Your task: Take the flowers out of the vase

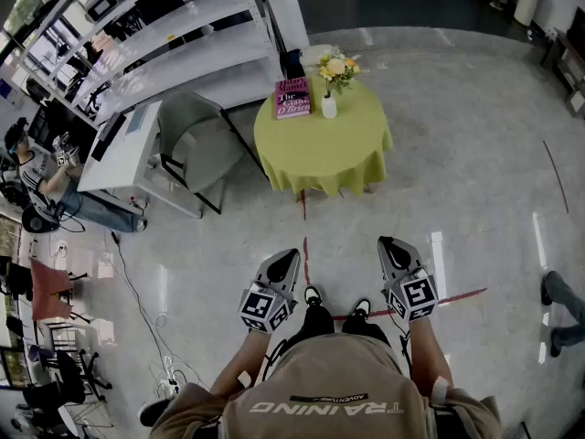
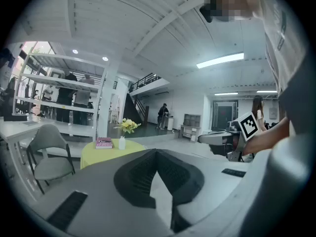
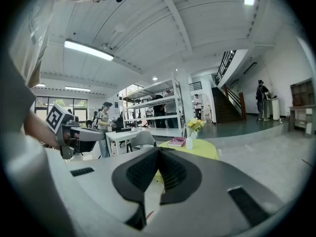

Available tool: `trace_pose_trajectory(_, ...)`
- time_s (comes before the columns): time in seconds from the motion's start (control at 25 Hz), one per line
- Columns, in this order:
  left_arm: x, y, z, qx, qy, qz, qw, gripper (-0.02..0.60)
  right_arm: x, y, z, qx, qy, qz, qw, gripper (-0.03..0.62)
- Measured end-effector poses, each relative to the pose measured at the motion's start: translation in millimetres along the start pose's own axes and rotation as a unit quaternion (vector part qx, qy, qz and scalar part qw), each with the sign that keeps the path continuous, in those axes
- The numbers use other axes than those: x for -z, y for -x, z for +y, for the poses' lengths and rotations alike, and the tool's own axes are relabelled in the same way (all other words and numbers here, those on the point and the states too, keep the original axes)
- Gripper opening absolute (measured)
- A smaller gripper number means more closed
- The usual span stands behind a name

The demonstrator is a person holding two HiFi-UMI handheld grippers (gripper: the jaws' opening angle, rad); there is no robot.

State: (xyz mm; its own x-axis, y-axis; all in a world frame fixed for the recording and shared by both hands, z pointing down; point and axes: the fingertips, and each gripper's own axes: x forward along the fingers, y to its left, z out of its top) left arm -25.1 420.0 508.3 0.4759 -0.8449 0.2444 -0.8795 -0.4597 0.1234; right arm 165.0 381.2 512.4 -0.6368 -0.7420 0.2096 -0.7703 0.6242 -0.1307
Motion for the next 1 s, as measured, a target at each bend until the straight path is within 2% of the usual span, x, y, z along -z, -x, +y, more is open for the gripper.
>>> trace_pose_trajectory(0.24,12,-16,11,-0.007,0.011,-0.001,0.9999,0.002,9,-16,-12,-0.007,0.000,0.007,1.000,-0.002)
trace_pose_trajectory(0.48,3,-26,31,0.005,0.011,-0.011,0.9999,0.002,-8,-31,-20,0.014,-0.023,-0.016,1.000,-0.002)
trace_pose_trajectory(0.64,-7,-27,57,0.005,0.006,-0.029,0.9996,0.002,-16,-49,-17,0.021,-0.037,-0.023,0.999,-0.002)
trace_pose_trajectory(0.8,-13,-28,99,0.011,0.009,-0.034,0.9993,0.002,-30,-82,-1,0.025,-0.020,-0.016,0.999,-0.002)
trace_pose_trajectory(1.0,-13,-33,142,0.052,-0.010,-0.024,0.9983,0.002,-46,-128,23,0.033,0.003,-0.009,0.999,-0.002)
